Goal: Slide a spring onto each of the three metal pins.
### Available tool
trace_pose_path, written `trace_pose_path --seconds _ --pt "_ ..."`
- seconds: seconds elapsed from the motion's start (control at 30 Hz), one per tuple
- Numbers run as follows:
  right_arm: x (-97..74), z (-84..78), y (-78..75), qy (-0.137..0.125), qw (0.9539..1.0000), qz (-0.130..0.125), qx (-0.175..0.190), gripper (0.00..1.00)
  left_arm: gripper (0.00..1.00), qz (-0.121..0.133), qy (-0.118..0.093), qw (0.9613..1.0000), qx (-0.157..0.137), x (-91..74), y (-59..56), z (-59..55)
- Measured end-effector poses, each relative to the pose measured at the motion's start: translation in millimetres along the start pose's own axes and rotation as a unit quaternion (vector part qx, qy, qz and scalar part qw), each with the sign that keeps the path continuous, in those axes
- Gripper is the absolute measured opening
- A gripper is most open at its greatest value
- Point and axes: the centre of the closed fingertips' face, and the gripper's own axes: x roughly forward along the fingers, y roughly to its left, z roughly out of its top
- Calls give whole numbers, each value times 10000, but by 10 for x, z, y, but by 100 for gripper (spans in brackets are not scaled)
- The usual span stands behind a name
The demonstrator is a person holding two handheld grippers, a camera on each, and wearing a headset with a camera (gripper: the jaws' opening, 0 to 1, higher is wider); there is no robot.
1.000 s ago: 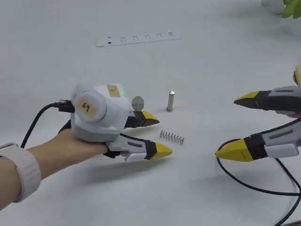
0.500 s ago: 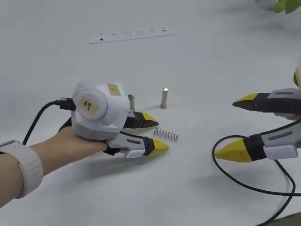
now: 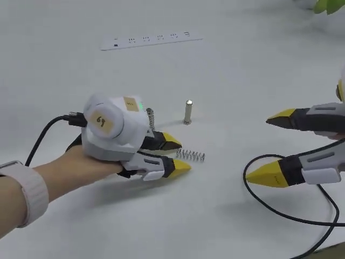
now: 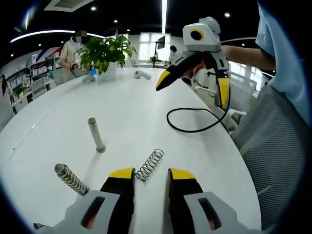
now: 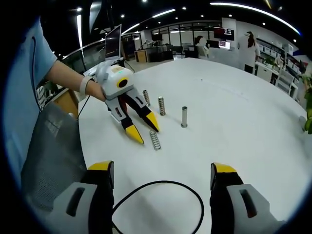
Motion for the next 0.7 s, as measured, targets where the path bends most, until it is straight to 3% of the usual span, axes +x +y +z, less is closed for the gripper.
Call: trace_pose_path --seconds 0.3,0.7 --pt "7 -23 -7 32 10000 15 8 79 13 42 128 9998 133 -17 25 -51" --pt "29 1 33 31 10000 51 4 78 8 35 114 9998 182 -39 28 -44"
